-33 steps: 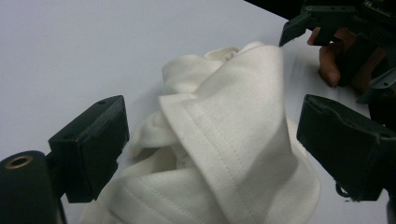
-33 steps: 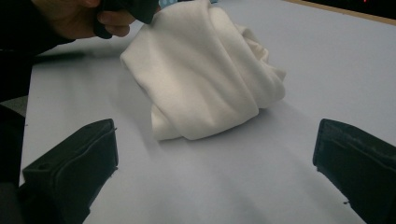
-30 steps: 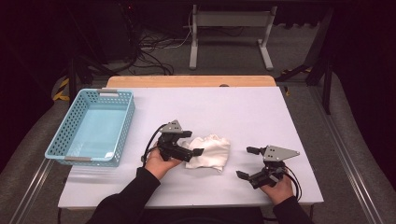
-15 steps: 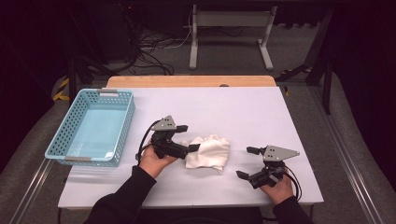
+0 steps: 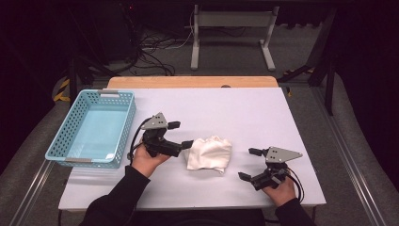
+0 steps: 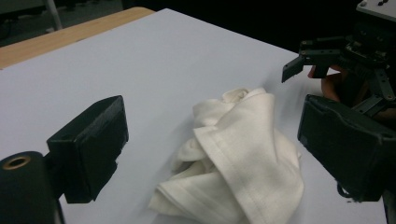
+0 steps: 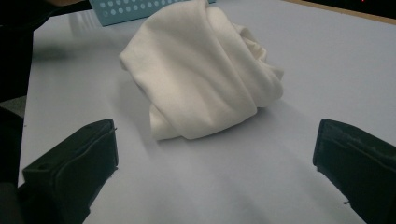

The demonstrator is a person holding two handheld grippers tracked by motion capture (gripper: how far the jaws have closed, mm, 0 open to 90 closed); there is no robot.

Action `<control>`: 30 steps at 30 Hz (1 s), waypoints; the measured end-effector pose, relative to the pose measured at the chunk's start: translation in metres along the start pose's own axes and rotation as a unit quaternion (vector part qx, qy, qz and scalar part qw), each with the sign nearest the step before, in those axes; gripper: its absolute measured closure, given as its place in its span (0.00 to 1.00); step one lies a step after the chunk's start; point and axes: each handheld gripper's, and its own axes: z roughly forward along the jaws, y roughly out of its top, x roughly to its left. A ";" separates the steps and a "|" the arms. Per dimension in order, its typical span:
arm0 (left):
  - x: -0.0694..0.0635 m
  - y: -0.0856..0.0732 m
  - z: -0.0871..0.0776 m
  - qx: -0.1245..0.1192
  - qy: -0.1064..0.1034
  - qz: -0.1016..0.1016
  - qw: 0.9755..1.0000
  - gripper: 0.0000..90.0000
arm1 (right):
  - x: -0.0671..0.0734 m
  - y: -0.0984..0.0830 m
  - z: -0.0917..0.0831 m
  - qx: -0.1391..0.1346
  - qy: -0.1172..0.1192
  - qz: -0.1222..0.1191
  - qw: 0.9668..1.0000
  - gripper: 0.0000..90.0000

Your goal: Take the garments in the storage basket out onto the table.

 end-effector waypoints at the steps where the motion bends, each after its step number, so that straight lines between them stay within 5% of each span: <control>1: 0.001 0.000 -0.002 0.000 0.002 0.001 1.000 0.10 | 0.000 0.000 0.000 0.000 0.000 0.000 1.000 0.01; 19: 0.003 -0.043 -0.051 -0.006 -0.004 -0.021 1.000 0.09 | 0.000 0.000 0.000 0.000 0.000 0.000 1.000 0.01; 30: 0.000 -0.069 -0.055 0.017 -0.006 -0.013 1.000 0.07 | 0.000 0.000 0.000 0.000 -0.001 -0.001 1.000 0.01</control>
